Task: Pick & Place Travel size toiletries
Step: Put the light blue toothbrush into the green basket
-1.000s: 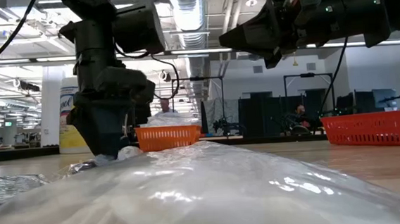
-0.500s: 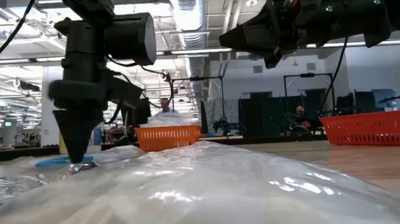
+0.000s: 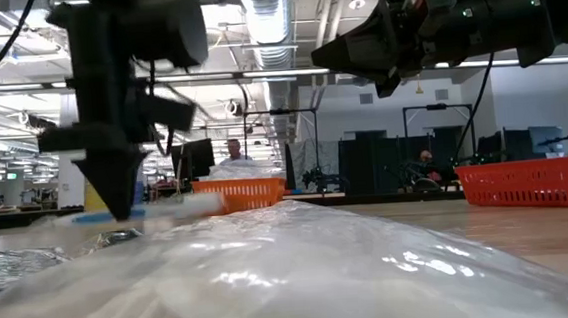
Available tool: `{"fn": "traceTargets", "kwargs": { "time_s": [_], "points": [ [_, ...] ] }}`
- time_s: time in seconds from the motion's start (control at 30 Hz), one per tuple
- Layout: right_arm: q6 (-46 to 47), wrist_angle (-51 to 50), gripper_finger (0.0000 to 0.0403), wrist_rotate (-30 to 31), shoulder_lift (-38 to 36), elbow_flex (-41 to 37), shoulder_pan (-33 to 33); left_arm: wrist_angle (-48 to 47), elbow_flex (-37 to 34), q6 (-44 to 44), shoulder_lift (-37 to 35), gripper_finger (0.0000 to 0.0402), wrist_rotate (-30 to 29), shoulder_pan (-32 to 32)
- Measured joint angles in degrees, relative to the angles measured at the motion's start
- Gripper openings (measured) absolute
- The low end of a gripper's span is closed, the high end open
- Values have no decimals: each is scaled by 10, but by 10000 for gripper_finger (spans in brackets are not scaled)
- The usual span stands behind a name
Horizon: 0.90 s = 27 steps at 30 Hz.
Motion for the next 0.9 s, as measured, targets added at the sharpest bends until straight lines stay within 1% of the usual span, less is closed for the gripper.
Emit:
{"fn": "traceTargets", "kwargs": {
  "time_s": [0.13,0.27,0.37,0.5,0.6,0.7,0.9],
  "points": [
    [0,-6,0,0,0,0,0,-12,0,-43,-57,8,-16,-30],
    [0,-9,0,0,0,0,0,-22,0,-103,-146,7,-39,-75],
    [0,-8,0,0,0,0,0,-37,1,-151,-211,7,-62,-122],
    [0,-8,0,0,0,0,0,-54,1,-199,-273,7,-74,-192],
    [0,-8,0,0,0,0,0,-67,1,-227,-296,7,-81,-238],
    [1,-8,0,0,0,0,0,-78,1,-261,-300,7,-83,-276],
    [1,-8,0,0,0,0,0,-127,1,-378,-281,7,-46,-342]
  ]
}}
